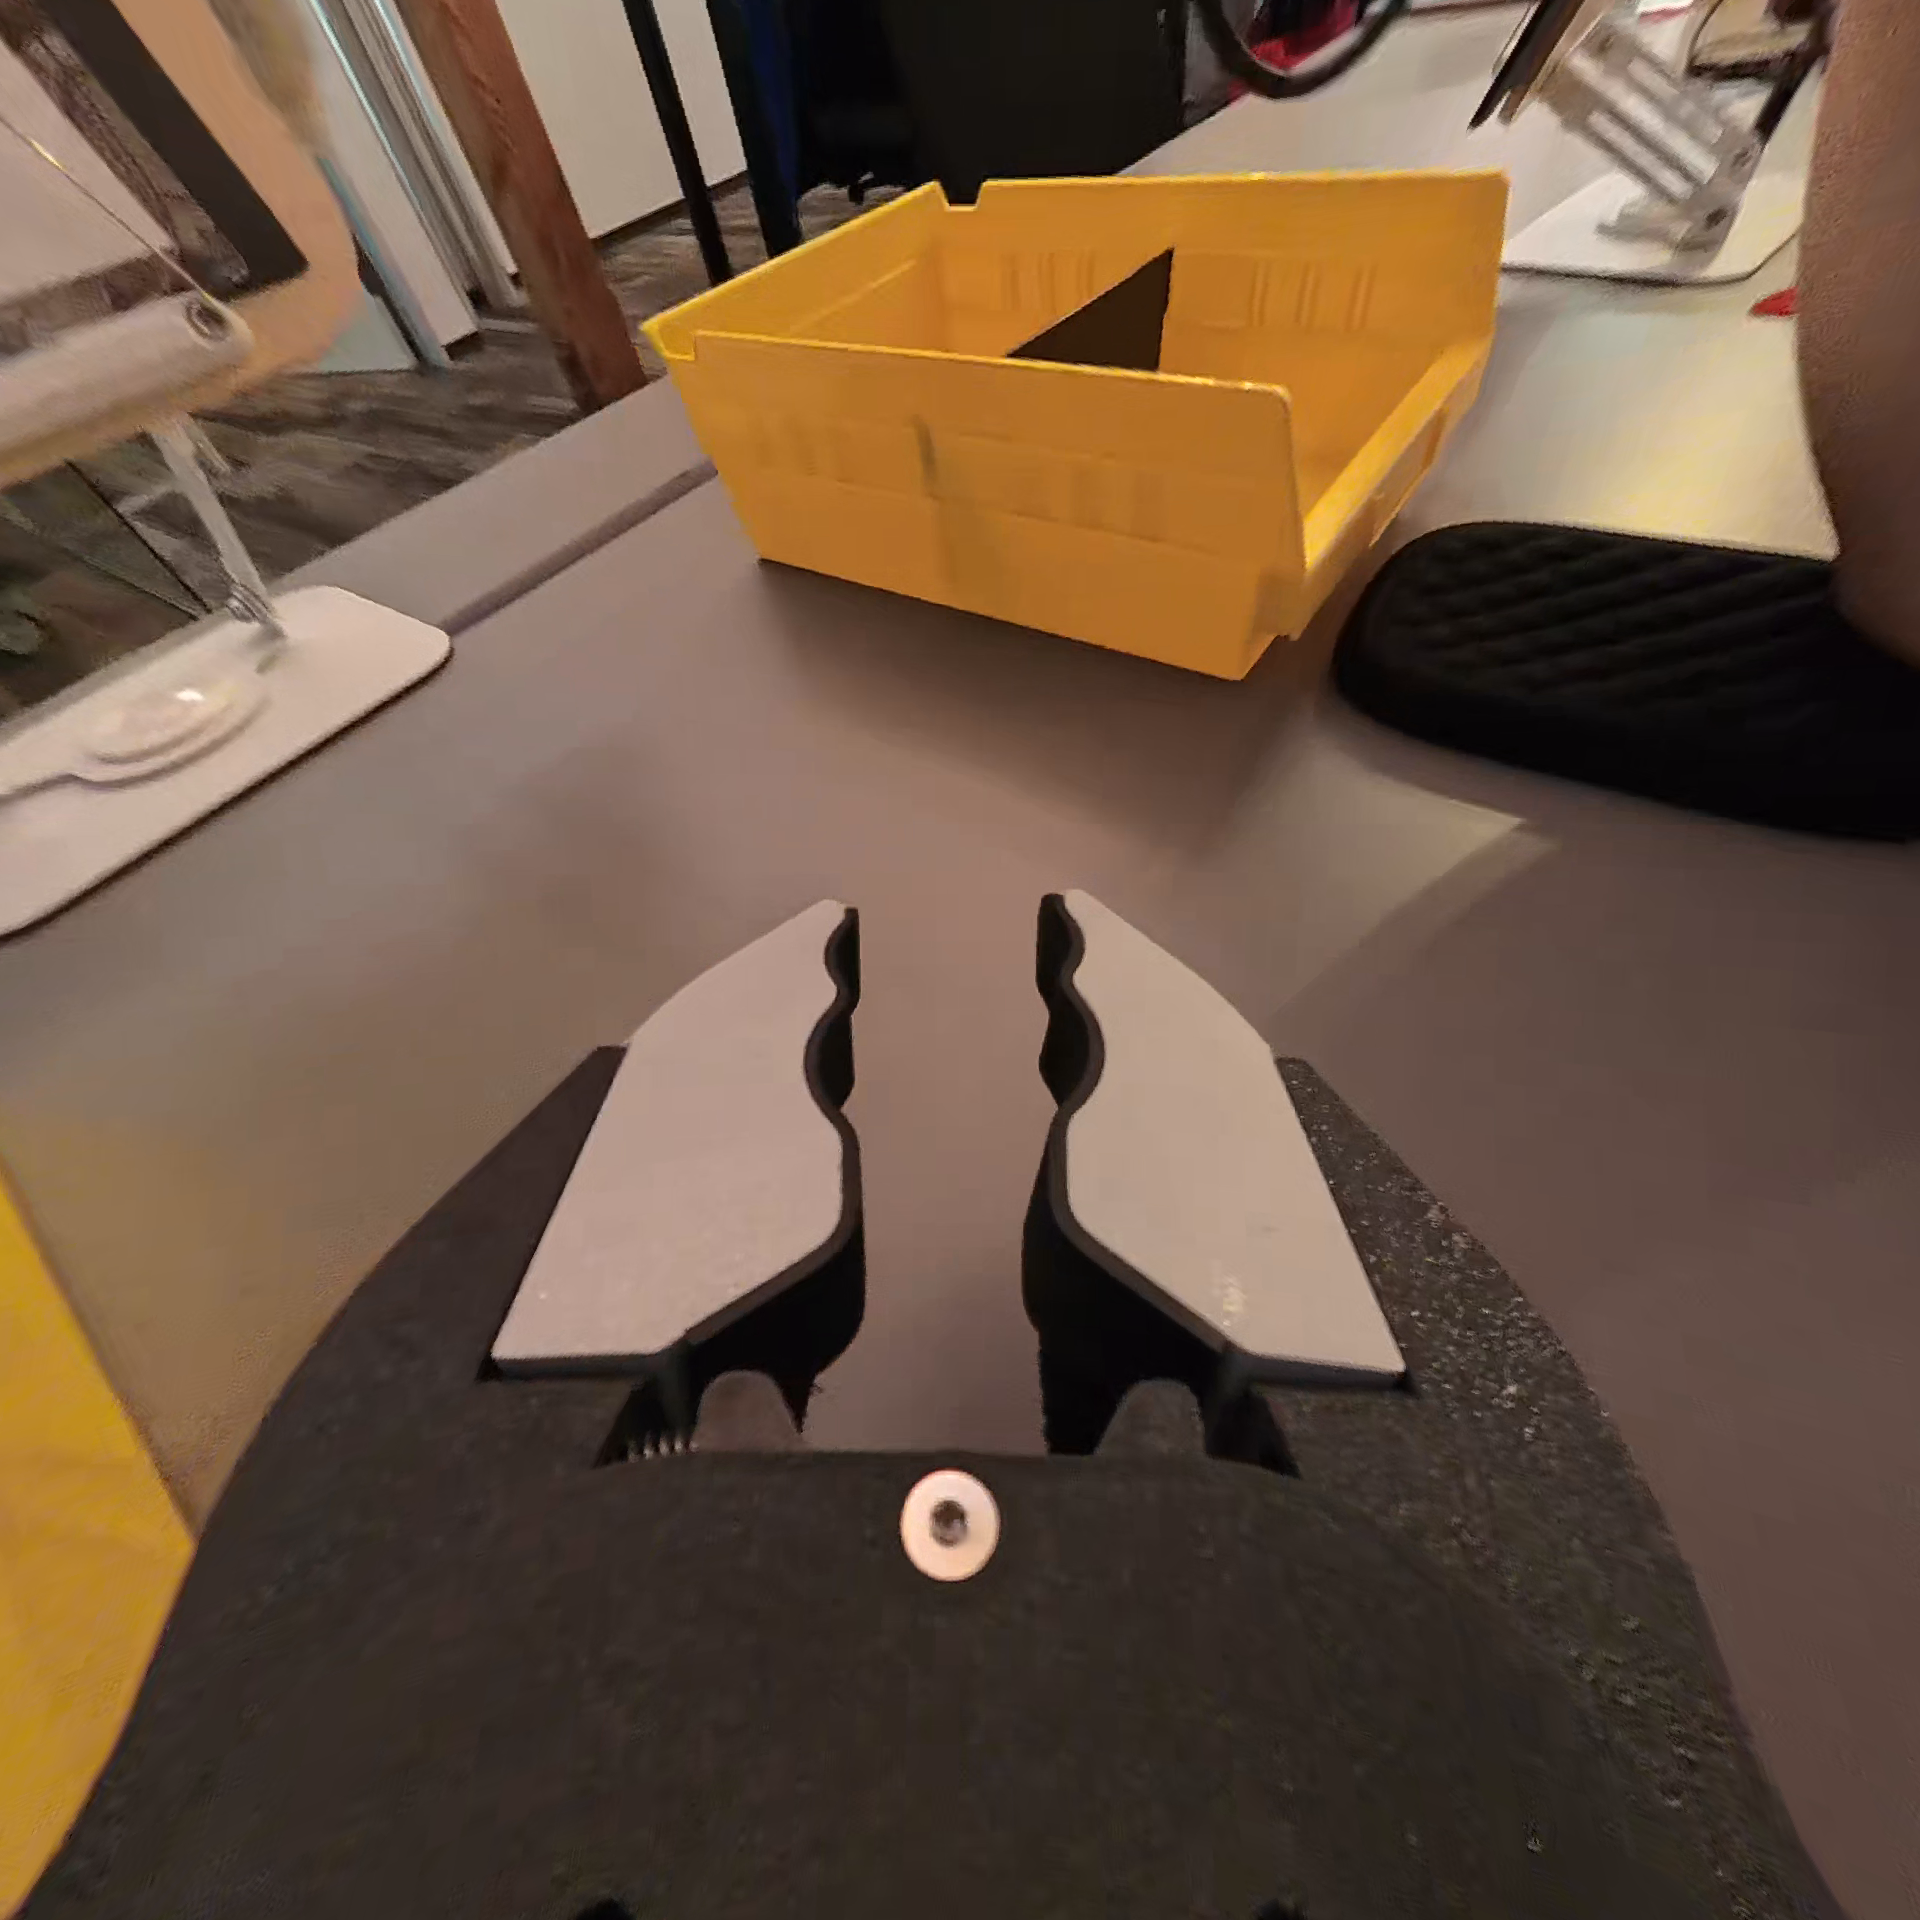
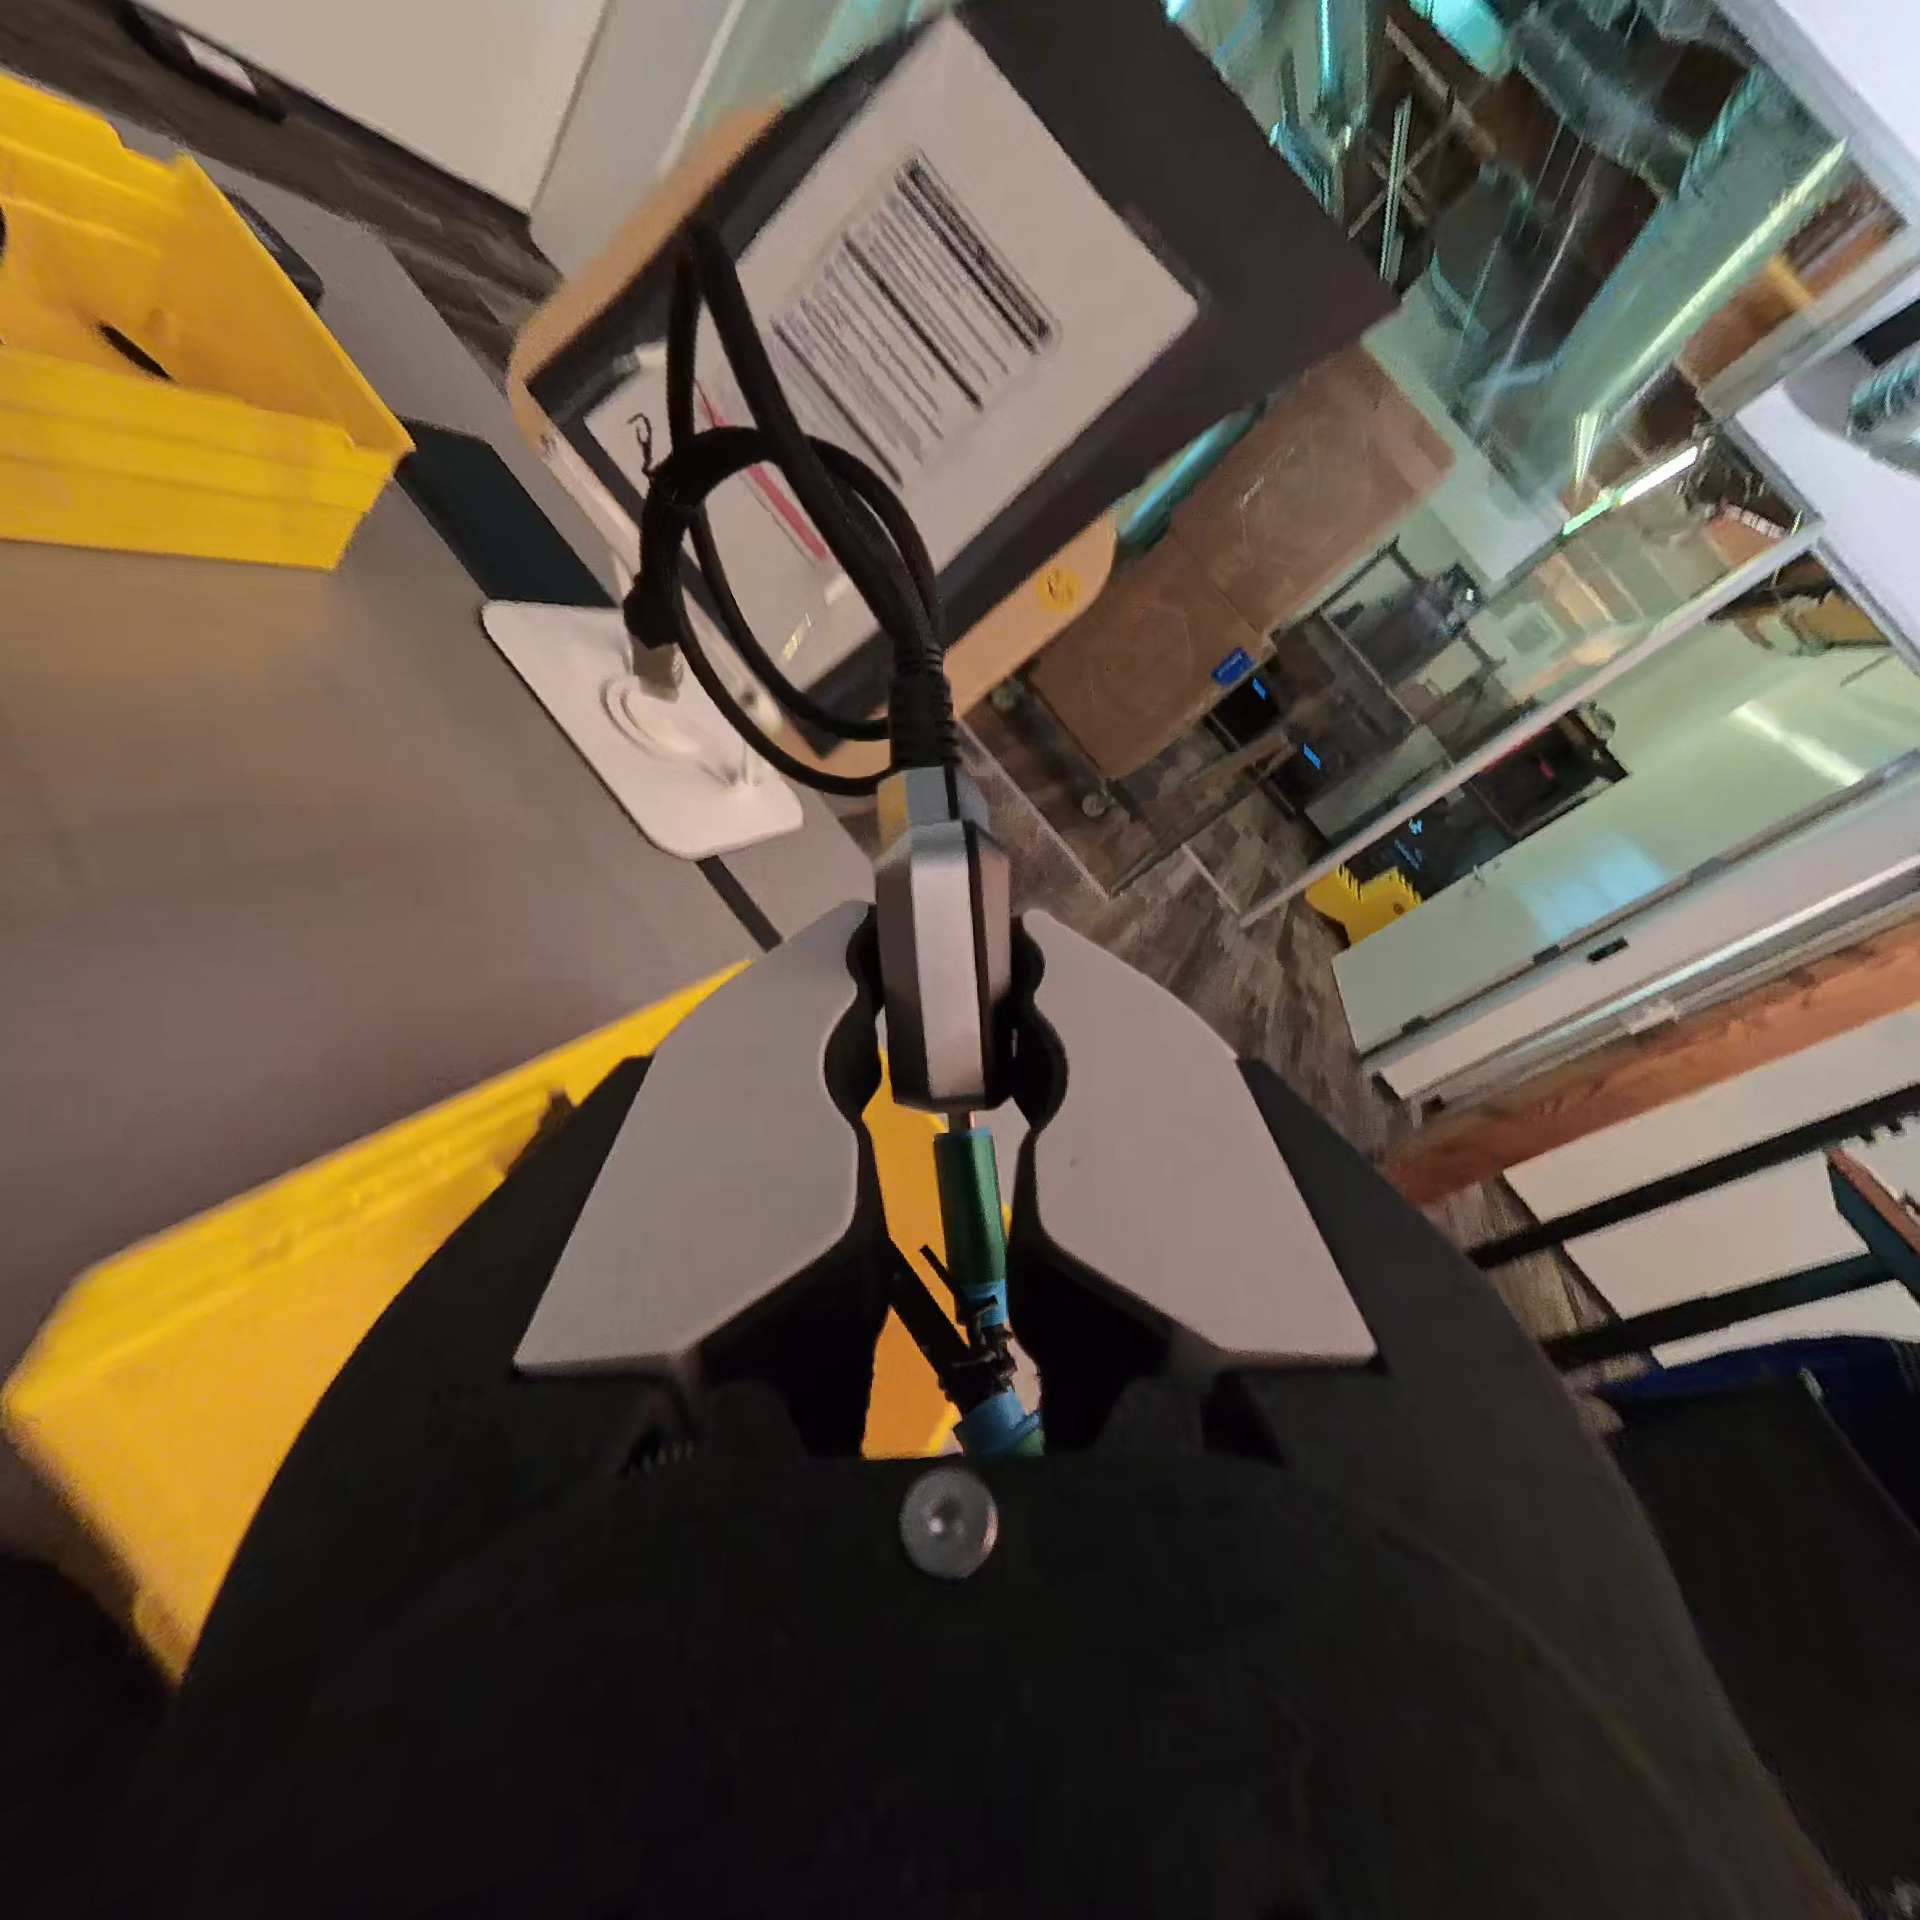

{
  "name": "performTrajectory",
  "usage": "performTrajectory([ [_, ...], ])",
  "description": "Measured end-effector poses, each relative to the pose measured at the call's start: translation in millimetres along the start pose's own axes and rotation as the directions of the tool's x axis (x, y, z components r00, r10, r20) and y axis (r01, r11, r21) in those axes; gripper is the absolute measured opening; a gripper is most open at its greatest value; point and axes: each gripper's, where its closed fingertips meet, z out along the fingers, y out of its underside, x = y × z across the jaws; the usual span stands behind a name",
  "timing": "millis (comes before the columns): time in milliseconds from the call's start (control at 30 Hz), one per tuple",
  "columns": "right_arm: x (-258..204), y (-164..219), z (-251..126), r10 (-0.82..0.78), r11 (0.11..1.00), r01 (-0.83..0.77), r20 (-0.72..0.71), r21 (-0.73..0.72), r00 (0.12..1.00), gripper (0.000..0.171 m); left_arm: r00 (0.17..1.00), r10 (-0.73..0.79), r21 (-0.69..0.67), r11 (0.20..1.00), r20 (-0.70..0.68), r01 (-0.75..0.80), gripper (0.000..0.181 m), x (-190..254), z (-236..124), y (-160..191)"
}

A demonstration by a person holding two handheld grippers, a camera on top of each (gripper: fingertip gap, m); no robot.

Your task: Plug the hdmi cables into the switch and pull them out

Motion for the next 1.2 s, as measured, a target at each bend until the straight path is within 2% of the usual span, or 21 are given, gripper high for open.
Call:
performTrajectory([
  [200, 27, 63, -46, 0.092, 0.985, -0.095, -0.029, -0.146, 0.995, 0.022, 0.988, -0.124, 0.006, 0.992, -0.091, 0.125, 0.028, 2, 1, 0],
  [333, 36, 87, -79, 0.132, 0.973, -0.142, -0.068, -0.181, 0.989, 0.022, 0.981, -0.145, -0.034, 0.989, -0.13, 0.142, 0.028, 10, 5, 5],
  [467, 28, 106, -83, 0.129, 0.96, -0.131, -0.025, -0.248, 0.991, 0.022, 0.979, -0.133, -0.073, 0.99, -0.156, 0.123, 0.028, 19, 9, 11],
  [567, 22, 115, -70, 0.095, 0.928, -0.089, -0.002, -0.363, 0.995, 0.022, 0.972, -0.135, -0.097, 0.988, -0.194, 0.118, 0.028, 28, 12, 12],
  [633, 14, 114, -54, 0.025, 0.901, 0.002, 0.057, -0.435, 0.998, 0.022, 0.966, -0.133, -0.11, 0.988, -0.222, 0.111, 0.028, 33, 13, 13],
  [700, 3, 109, -31, -0.06, 0.851, 0.15, 0.191, -0.503, 0.98, 0.022, 0.96, -0.146, -0.123, 0.985, -0.237, 0.12, 0.028, 34, 14, 15],
  [767, -7, 102, -3, -0.116, 0.798, 0.306, 0.365, -0.519, 0.924, 0.022, 0.944, -0.193, -0.139, 0.977, -0.267, 0.16, 0.028, 38, 15, 16],
  [833, -15, 99, 25, -0.097, 0.752, 0.401, 0.513, -0.524, 0.853, 0.022, 0.913, -0.242, -0.156, 0.967, -0.328, 0.2, 0.028, 48, 14, 14],
  [900, -18, 105, 47, -0.08, 0.671, 0.489, 0.602, -0.557, 0.795, 0.022, 0.891, -0.264, -0.172, 0.962, -0.369, 0.214, 0.027, 55, 13, 13],
  [1033, -15, 123, 84, -0.13, 0.601, 0.593, 0.667, -0.535, 0.734, 0.022, 0.911, -0.211, -0.132, 0.976, -0.354, 0.175, 0.017, 54, 10, 9],
  [1100, -15, 134, 95, -0.123, 0.616, 0.579, 0.66, -0.535, 0.741, 0.022, 0.905, -0.209, -0.118, 0.977, -0.371, 0.177, 0.015, 57, 7, 6],
  [1200, -17, 152, 103, -0.028, 0.659, 0.484, 0.624, -0.577, 0.781, 0.022, 0.898, -0.228, -0.147, 0.972, -0.377, 0.185, 0.015, 58, 8, 10],
])
